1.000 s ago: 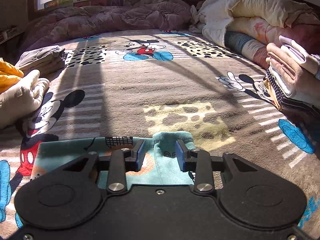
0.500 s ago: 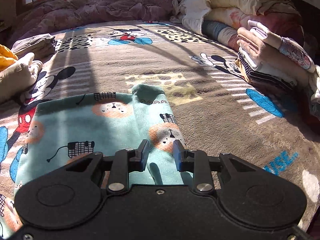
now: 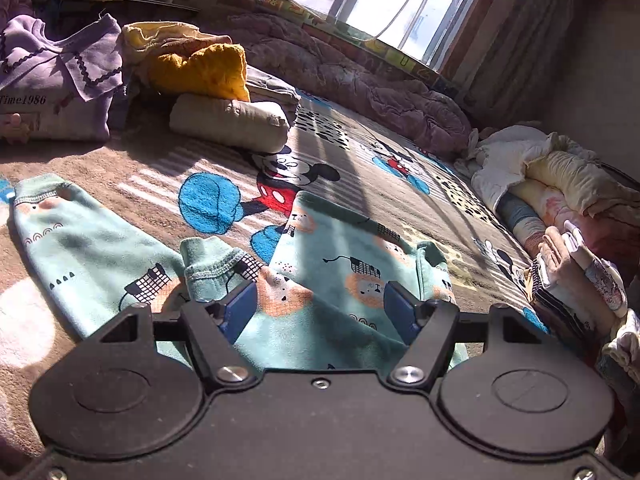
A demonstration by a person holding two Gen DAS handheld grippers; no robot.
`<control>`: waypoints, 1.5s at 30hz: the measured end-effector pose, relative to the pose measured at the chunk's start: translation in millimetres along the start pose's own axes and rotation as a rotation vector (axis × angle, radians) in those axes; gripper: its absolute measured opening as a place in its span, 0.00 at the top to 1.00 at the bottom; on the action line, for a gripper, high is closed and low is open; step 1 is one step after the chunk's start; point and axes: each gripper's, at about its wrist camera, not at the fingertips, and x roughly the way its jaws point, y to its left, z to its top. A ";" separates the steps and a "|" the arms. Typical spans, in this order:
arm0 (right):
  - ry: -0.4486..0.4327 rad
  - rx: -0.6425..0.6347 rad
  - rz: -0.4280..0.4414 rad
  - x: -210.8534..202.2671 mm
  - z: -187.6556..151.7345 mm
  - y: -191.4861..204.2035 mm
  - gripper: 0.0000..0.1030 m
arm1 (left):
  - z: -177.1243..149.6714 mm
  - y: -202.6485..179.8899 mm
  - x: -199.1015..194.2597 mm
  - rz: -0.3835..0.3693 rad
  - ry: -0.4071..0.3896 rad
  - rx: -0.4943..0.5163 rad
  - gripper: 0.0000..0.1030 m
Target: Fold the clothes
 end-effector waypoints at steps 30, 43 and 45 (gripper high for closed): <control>0.059 0.128 0.048 30.1 -6.4 -19.6 0.36 | 62.8 -79.4 77.0 -0.316 -0.041 -0.064 0.98; 0.062 0.171 0.086 27.4 -8.1 -23.7 0.34 | 24.7 -167.9 174.2 -0.174 0.088 0.169 0.98; 0.064 0.171 0.088 27.7 -8.3 -22.5 0.33 | 17.0 -174.6 183.6 -0.154 0.099 0.210 0.98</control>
